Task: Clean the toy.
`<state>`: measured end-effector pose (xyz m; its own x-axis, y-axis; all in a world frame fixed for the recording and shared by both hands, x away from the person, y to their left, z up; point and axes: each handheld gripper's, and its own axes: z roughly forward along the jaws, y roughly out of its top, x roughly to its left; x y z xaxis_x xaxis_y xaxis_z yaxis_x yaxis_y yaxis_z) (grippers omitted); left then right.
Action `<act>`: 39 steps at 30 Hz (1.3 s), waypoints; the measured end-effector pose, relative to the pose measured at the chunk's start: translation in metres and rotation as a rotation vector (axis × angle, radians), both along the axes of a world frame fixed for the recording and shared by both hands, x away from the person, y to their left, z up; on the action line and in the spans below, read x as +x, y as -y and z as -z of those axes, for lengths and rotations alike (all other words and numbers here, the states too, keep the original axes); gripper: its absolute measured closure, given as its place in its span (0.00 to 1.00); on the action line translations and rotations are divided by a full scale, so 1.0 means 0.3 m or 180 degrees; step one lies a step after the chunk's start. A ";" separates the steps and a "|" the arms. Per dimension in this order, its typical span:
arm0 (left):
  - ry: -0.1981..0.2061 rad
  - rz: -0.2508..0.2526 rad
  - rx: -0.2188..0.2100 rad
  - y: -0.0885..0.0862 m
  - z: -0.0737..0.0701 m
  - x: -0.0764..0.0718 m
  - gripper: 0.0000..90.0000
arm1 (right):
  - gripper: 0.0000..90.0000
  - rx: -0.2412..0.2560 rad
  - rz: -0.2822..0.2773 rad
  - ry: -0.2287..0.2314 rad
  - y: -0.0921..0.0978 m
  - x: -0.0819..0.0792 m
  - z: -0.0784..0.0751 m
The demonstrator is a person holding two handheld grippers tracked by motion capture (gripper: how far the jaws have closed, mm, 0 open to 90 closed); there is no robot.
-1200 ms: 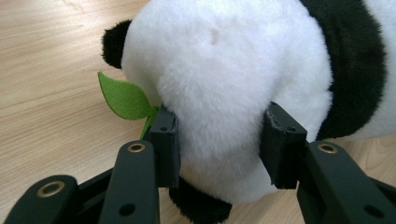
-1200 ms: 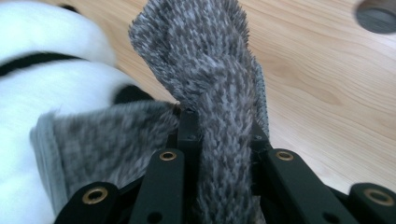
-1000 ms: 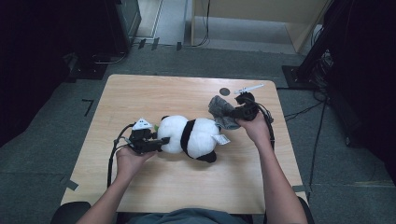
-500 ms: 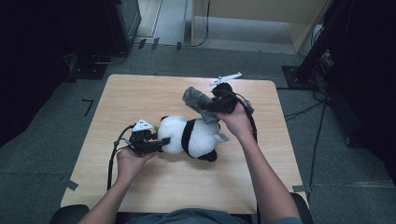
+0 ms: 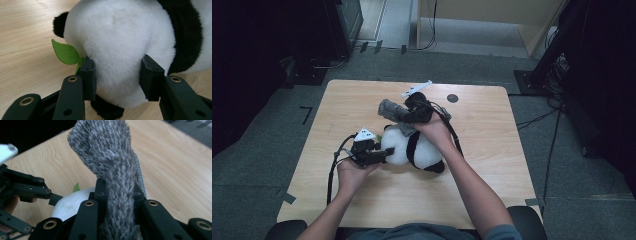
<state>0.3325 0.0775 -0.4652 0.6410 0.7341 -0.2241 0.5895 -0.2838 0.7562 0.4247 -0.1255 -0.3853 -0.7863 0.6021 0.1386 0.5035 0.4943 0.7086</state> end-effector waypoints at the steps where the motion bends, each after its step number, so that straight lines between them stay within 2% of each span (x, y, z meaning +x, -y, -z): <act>1: 0.0002 -0.0001 0.0000 0.000 0.000 0.000 0.61 | 0.84 -0.0050 -0.0020 -0.0035 -0.011 0.001 0.011; 4: -0.0011 -0.0012 0.0001 0.001 0.001 0.000 0.61 | 0.84 -0.0160 -0.0073 -0.0121 -0.030 0.002 0.042; 14: -0.0011 -0.0013 0.0007 0.005 0.000 -0.002 0.61 | 0.84 -0.0143 -0.0115 -0.0213 -0.003 0.006 0.062; 20: -0.0018 -0.0014 0.0004 0.003 0.001 -0.001 0.61 | 0.85 -0.0151 -0.0061 -0.0325 0.042 0.020 0.067; 28: -0.0005 -0.0016 -0.0010 0.004 0.001 0.000 0.61 | 0.85 -0.0220 0.0066 -0.0479 0.134 0.049 0.089; 31: 0.0006 -0.0013 -0.0009 0.007 0.000 -0.001 0.61 | 0.85 -0.0177 0.0090 -0.0562 0.156 0.055 0.098; 36: 0.0004 -0.0014 -0.0009 0.006 -0.001 -0.001 0.61 | 0.84 -0.0141 0.0095 -0.0587 0.176 0.063 0.108; 39: 0.0003 -0.0010 -0.0006 0.005 -0.001 -0.001 0.61 | 0.84 -0.0113 0.0157 -0.0619 0.202 0.071 0.114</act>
<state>0.3322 0.0760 -0.4648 0.6389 0.7356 -0.2250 0.5898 -0.2807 0.7572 0.4461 -0.1860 -0.4195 -0.7161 0.6465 0.2629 0.6534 0.4887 0.5781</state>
